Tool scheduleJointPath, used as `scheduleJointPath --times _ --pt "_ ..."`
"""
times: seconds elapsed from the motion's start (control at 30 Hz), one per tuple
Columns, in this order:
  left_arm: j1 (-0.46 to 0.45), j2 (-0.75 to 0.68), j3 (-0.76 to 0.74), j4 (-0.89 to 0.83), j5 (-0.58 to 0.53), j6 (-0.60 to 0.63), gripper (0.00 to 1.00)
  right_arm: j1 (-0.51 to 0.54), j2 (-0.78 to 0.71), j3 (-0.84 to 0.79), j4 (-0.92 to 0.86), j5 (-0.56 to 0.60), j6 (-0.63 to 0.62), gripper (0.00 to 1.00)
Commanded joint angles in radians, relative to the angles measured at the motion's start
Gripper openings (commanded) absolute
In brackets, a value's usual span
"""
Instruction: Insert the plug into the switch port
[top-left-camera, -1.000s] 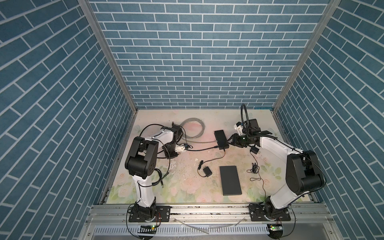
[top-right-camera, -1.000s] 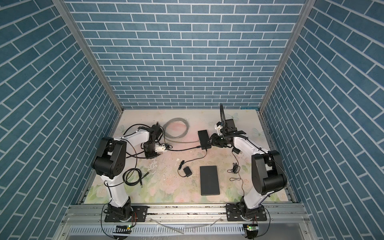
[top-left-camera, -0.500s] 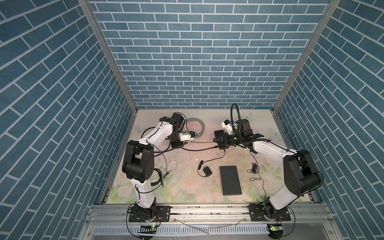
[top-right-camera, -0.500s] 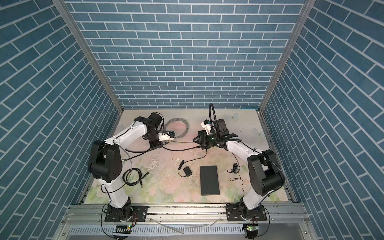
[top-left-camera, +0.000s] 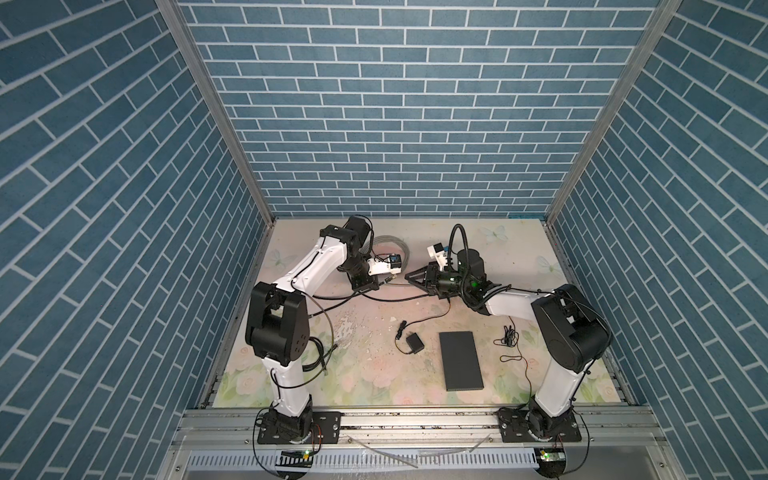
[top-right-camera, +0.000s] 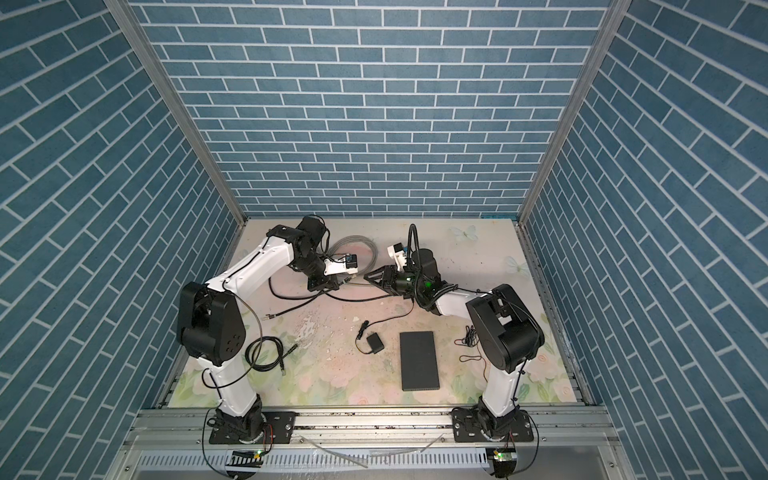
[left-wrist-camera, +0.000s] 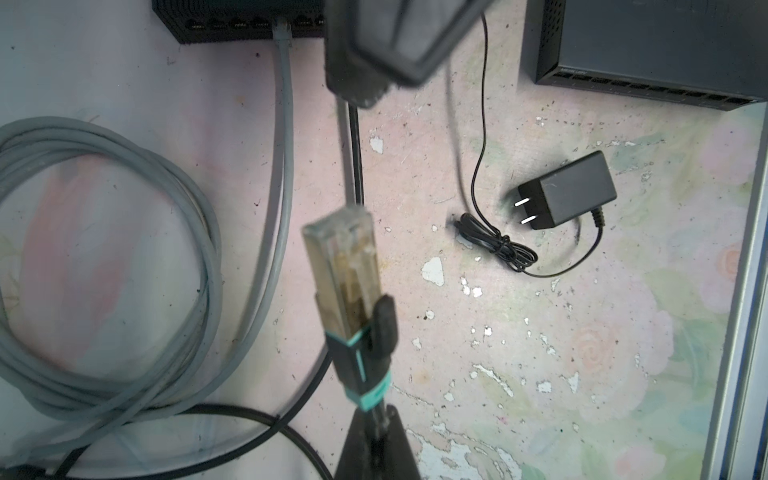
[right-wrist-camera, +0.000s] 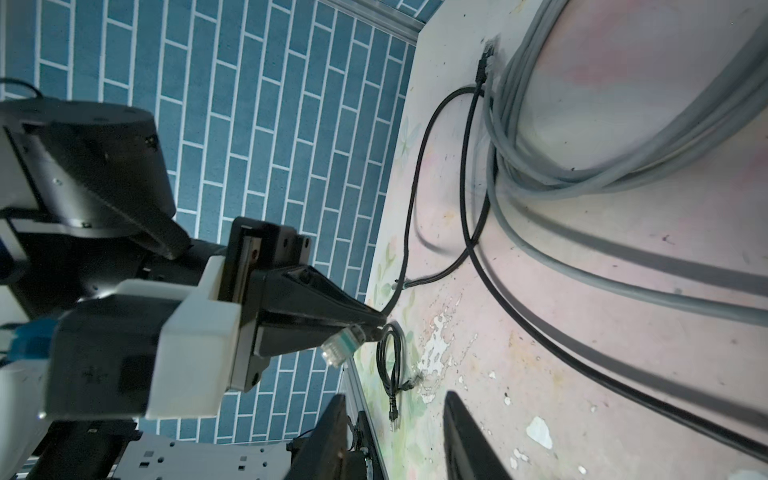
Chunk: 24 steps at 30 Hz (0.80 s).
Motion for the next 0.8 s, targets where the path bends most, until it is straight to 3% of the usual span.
scheduleJointPath --times 0.0,0.47,0.77 --pt "-0.004 0.028 0.023 -0.048 0.052 0.03 0.05 0.026 -0.011 -0.016 0.1 -0.008 0.016 0.39" --pt "-0.02 0.055 0.041 -0.072 0.079 0.036 0.05 0.057 -0.014 0.071 -0.176 0.083 -0.249 0.4" --pt "-0.029 0.08 0.064 -0.09 0.074 0.031 0.05 0.062 -0.03 0.094 -0.167 0.058 -0.308 0.4"
